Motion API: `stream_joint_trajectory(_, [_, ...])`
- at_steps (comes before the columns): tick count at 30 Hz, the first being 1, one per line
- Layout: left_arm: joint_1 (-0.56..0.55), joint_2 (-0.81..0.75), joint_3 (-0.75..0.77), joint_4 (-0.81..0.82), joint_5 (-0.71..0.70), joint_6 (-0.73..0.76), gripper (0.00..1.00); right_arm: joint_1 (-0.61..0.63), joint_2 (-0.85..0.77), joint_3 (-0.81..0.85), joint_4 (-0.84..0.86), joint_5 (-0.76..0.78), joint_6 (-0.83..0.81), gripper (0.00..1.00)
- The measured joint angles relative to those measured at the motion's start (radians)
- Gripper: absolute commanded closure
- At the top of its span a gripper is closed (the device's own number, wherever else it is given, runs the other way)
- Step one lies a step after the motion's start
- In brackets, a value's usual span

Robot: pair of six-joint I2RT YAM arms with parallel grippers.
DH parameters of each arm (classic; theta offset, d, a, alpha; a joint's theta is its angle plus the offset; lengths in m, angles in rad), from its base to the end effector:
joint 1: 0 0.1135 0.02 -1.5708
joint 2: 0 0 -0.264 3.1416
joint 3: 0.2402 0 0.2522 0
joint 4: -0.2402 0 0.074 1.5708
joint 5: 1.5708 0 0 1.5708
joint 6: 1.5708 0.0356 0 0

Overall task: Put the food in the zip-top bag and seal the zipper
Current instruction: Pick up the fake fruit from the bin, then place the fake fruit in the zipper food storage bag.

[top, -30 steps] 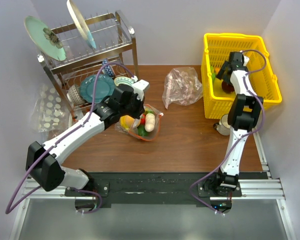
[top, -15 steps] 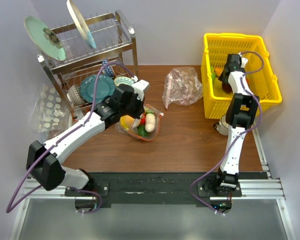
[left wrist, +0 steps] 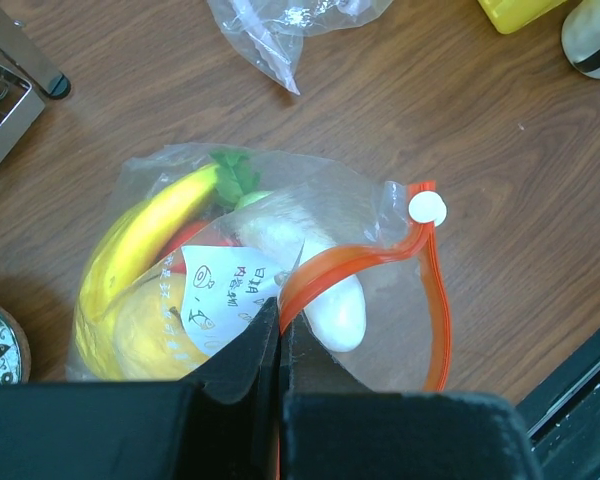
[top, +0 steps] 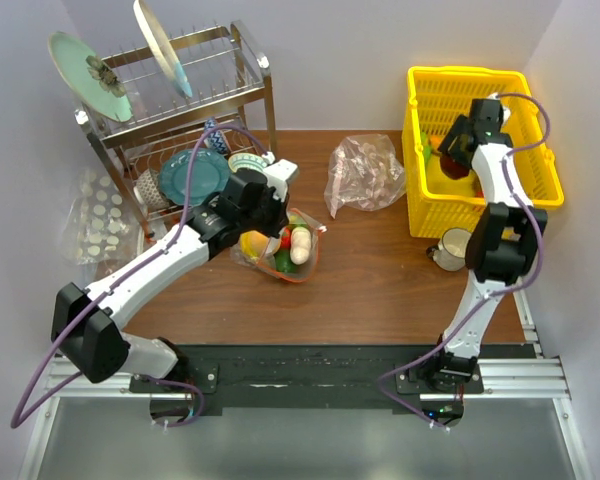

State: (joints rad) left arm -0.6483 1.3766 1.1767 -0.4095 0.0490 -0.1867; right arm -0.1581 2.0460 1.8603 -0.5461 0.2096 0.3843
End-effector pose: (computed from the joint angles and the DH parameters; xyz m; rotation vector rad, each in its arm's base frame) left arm 0.2468 -0.1891 0.3200 0.5374 2.1626 -0.5211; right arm 0.4665 -0.0819 0.2893 0.7150 2.1715 -0.1237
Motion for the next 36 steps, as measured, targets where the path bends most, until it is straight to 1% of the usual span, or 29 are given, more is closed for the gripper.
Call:
stream_joint_trajectory(7, [0.000, -0.024, -0.012, 0.002, 0.018, 0.000, 1.00, 0.000, -0.280, -0.149, 0.046, -0.114, 0.025, 0.46])
stream_joint_trajectory(13, [0.000, -0.025, -0.012, 0.002, 0.028, 0.000, 1.00, 0.000, -0.474, -0.276, 0.048, -0.185, 0.032, 0.47])
stream_joint_trajectory(19, [0.000, -0.033, -0.012, 0.002, 0.030, 0.000, 1.00, 0.002, -0.674, -0.356, 0.050, -0.325, 0.041, 0.51])
stream_joint_trajectory(23, [0.000, -0.035, -0.012, 0.002, 0.032, 0.000, 1.00, 0.034, -0.805, -0.410, 0.058, -0.423, 0.046, 0.50])
stream_joint_trajectory(25, [0.000, -0.036, -0.012, 0.002, 0.032, 0.000, 1.00, 0.079, -0.858, -0.441, 0.061, -0.467, 0.050, 0.50])
stream_joint_trajectory(29, [0.000, -0.036, -0.013, 0.002, 0.032, 0.000, 1.00, 0.210, -0.916, -0.515, 0.072, -0.553, 0.084, 0.54])
stream_joint_trajectory(32, [0.000, -0.036, -0.013, 0.002, 0.029, 0.000, 1.00, 0.312, -0.932, -0.602, 0.098, -0.604, 0.127, 0.54])
stream_joint_trajectory(36, [0.000, -0.036, -0.013, 0.002, 0.025, 0.000, 1.00, 0.460, -0.933, -0.707, 0.123, -0.625, 0.176, 0.54])
